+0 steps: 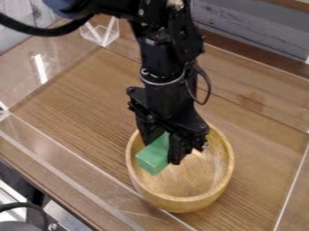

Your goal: Remove the green block from inside the brown bowl and put it on the table

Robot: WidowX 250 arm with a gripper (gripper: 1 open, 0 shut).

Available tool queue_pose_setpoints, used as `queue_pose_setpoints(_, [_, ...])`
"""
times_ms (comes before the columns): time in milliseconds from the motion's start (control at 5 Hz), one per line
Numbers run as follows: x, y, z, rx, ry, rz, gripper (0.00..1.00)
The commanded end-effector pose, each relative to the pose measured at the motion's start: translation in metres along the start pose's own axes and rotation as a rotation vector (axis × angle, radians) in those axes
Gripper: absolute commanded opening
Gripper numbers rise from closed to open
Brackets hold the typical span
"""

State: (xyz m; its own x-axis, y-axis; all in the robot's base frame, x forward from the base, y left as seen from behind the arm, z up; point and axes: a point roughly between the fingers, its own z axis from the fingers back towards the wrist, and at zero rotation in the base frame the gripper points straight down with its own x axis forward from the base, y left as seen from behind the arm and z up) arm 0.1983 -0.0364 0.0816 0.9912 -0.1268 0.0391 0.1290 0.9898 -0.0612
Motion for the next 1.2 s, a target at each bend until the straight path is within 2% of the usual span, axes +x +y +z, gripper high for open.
queue_pose_setpoints(0, [0.0131,0.0012,0.0175,-0.003,-0.077,-0.007,0.0])
queue_pose_setpoints(1000, [0.0137,0.0033,0.0249,-0.023,-0.09,-0.03,0.0])
